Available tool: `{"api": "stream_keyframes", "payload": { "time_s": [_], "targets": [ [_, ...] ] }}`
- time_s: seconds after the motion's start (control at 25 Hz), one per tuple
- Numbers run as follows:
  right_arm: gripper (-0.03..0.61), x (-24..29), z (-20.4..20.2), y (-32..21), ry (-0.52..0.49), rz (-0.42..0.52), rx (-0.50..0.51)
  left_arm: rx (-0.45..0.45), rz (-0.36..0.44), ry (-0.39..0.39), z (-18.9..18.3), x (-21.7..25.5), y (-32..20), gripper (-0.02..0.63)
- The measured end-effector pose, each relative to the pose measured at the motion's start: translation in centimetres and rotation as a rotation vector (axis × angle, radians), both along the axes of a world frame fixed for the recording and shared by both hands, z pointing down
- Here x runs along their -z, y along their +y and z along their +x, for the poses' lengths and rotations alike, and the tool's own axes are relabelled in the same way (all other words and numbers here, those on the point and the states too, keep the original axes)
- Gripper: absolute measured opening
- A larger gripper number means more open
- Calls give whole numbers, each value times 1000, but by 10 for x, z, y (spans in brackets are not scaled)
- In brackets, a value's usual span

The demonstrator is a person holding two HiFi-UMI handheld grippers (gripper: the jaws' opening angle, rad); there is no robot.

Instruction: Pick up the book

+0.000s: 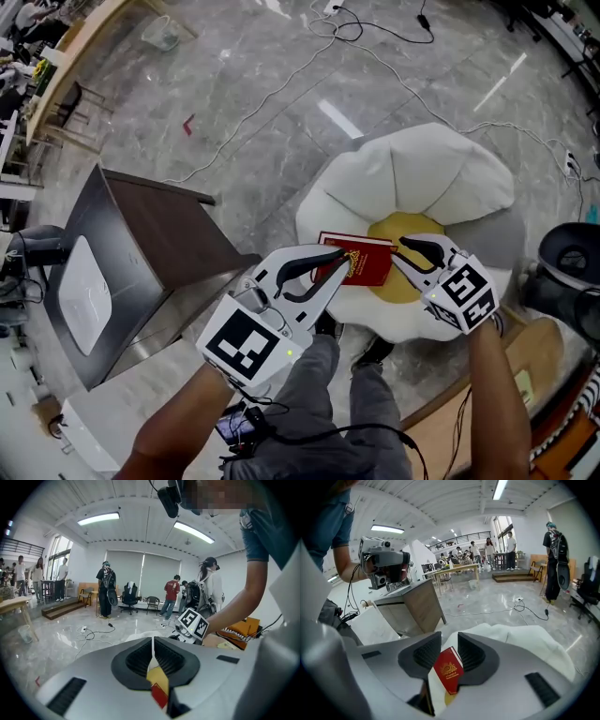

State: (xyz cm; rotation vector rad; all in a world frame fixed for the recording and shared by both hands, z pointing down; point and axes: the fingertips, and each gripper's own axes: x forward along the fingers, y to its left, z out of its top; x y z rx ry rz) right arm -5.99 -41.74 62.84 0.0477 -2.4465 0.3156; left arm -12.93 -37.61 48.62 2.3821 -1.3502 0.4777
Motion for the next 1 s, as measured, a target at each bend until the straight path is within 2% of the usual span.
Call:
{"api": "stream_keyframes", "payload": {
  "time_s": [1.0],
  "targets": [
    [181,-178,-5,22,155,-172,190,3,-135,7,-18,-116,20,17]
  ]
}}
